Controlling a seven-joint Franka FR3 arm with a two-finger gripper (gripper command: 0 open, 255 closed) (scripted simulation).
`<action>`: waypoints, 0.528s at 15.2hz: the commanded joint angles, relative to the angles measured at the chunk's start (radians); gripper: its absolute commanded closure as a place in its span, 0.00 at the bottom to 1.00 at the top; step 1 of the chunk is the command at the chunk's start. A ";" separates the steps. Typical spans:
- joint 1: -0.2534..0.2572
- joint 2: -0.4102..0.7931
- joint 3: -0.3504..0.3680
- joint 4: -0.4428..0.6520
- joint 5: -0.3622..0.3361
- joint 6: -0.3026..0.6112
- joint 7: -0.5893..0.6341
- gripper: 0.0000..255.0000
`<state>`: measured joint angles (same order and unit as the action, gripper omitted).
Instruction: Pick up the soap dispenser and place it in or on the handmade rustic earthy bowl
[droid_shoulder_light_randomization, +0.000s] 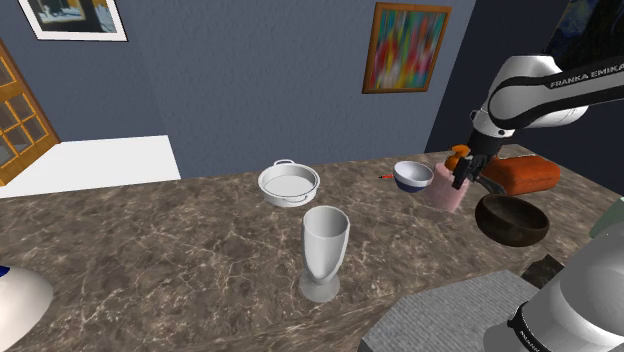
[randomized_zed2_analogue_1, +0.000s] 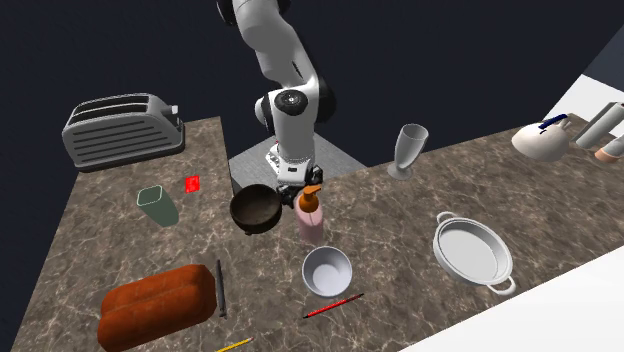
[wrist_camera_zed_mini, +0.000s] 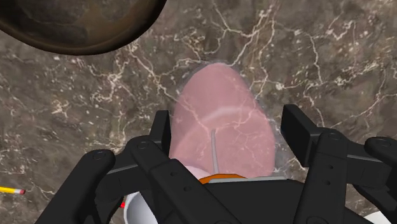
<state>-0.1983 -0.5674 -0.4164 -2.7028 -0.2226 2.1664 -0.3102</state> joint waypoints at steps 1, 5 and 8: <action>0.000 -0.019 0.009 0.016 0.003 -0.035 0.004 1.00; 0.000 -0.046 0.023 0.053 0.009 -0.099 0.006 1.00; 0.001 -0.063 0.033 0.083 0.014 -0.146 0.008 1.00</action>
<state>-0.1967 -0.6223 -0.3870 -2.6297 -0.2095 2.0386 -0.3025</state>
